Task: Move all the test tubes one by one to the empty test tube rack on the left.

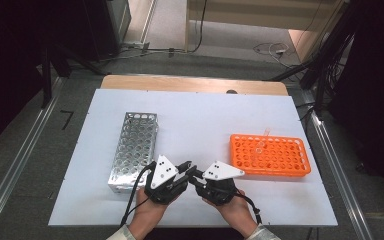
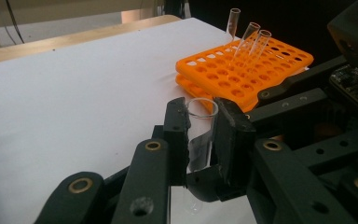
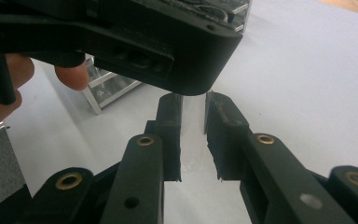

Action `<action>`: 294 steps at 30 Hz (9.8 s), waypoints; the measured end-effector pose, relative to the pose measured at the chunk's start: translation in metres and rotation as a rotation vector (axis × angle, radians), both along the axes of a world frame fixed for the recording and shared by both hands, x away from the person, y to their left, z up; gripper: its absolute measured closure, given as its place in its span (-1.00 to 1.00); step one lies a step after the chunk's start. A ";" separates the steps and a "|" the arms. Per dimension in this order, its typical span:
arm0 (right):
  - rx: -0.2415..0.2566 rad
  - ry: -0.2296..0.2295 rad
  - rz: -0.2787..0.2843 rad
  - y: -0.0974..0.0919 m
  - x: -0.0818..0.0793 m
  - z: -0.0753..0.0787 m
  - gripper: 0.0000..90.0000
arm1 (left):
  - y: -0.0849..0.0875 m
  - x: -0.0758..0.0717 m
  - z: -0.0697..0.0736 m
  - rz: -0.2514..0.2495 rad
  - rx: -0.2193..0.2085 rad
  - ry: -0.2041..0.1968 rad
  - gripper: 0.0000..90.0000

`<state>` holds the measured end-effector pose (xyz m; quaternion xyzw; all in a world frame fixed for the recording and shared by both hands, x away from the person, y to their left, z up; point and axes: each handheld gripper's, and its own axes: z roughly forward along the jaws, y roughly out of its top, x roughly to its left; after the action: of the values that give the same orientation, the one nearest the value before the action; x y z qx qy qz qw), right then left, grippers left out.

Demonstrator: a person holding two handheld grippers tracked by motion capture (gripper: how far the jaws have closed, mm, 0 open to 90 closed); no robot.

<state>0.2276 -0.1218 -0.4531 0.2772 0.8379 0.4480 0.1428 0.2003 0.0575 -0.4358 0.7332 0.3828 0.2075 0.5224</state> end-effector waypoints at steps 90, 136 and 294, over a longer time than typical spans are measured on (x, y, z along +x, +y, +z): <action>-0.005 -0.007 -0.057 -0.024 -0.002 0.004 -0.33 | 0.097 -0.016 -0.002 0.312 0.038 0.036 0.61; 0.066 -0.121 -0.467 -0.144 0.008 0.011 -0.18 | 0.109 -0.014 0.004 0.394 -0.068 0.004 -0.68; 0.020 0.043 0.005 0.012 -0.010 -0.001 0.18 | 0.019 -0.013 0.007 0.039 0.041 -0.017 0.67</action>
<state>0.2178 -0.1103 -0.4537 0.2860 0.8368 0.4509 0.1209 0.1877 0.0769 -0.4285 0.7342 0.3881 0.2317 0.5066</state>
